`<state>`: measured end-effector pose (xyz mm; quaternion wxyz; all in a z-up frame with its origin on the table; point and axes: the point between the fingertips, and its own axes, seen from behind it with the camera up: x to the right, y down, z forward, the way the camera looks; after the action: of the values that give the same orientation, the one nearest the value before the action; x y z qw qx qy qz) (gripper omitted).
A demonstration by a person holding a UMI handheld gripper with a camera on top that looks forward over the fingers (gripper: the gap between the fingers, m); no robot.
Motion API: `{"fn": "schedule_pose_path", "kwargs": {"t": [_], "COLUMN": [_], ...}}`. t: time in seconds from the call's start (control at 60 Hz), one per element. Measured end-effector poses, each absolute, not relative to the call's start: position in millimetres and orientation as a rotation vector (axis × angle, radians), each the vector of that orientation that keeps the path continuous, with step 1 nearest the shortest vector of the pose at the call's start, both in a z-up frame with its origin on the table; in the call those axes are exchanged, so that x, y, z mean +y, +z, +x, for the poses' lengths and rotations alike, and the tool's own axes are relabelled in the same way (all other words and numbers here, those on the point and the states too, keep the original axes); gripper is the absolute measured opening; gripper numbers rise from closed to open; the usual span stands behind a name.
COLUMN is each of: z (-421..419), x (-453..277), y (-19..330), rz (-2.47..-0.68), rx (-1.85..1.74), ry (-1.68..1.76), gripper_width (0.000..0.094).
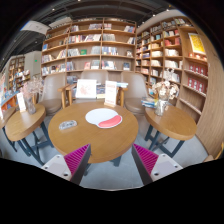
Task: Arrange mouse
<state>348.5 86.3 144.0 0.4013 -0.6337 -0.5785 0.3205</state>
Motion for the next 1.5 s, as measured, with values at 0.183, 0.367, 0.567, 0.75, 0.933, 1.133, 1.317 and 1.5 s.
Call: {"fn": "schedule_pose_path", "kwargs": {"t": [0.183,0.367,0.567,0.75,0.933,1.133,1.317,1.5], "z": [311.8,296.6,274.7,242.3,200.8,150.0,115.7,88.0], "x": [36.9,-23.9,-101.5,-152.5,-177.2,-174.4,-169.5,-174.6], "y": [118.7,107.2,95.4,76.7,43.7,14.0,-9.9,-12.9], "rz": [-1.579,-1.563,-1.498,-1.51,-1.541,-1.545,-1.606,-1.641], "rx": [-1.506,-1.573,-1.655,-1.677,-1.696,-1.684,-1.682,-1.678], "ry": [0.831,0.883,0.932,0.978,0.949,0.87,0.833,0.859], "gripper_width": [0.0853,0.0851,0.0855,0.0852,0.0852,0.0849,0.085,0.0845]}}
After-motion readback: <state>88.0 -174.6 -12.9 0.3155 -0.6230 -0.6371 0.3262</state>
